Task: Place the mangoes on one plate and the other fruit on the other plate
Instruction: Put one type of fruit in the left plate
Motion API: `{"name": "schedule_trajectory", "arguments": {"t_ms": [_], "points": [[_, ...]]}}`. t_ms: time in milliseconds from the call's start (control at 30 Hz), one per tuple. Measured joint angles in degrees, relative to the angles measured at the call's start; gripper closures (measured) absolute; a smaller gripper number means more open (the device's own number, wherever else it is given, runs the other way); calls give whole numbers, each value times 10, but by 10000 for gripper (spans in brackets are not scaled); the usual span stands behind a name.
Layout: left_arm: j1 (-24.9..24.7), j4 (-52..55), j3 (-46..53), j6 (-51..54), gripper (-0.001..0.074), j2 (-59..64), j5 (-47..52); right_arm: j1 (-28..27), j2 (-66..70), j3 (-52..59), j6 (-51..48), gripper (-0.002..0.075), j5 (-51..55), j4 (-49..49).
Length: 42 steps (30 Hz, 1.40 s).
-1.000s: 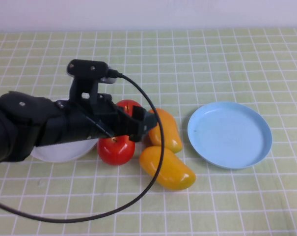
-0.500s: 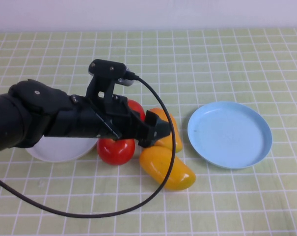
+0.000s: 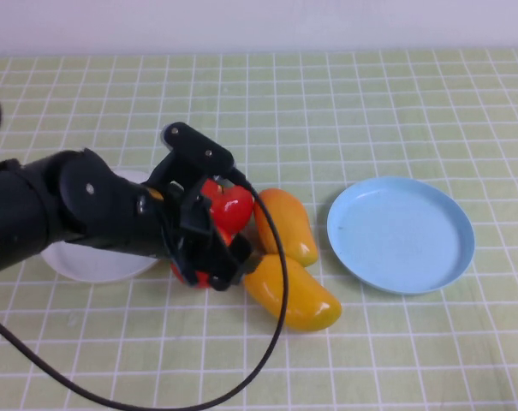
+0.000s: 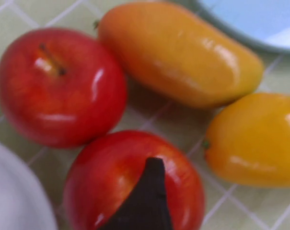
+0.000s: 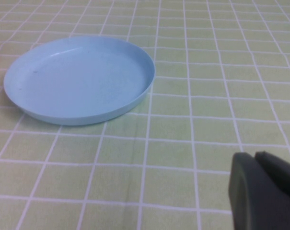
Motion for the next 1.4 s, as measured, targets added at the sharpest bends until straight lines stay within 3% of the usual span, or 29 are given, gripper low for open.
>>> {"name": "schedule_trajectory", "arguments": {"t_ms": [100, 167, 367, 900, 1400], "points": [[-5, 166, 0, -151, 66, -1, -4, 0, 0, 0, 0, 742, 0, 0], [-5, 215, 0, -224, 66, -1, -5, 0, 0, 0, 0, 742, 0, 0], [-5, 239, -36, -313, 66, -3, 54, 0, 0, 0, 0, 742, 0, 0], [-36, 308, -230, -366, 66, 88, 260, 0, 0, 0, 0, 742, 0, 0], [-36, 379, -234, -378, 66, 146, 258, 0, 0, 0, 0, 742, 0, 0]]}}
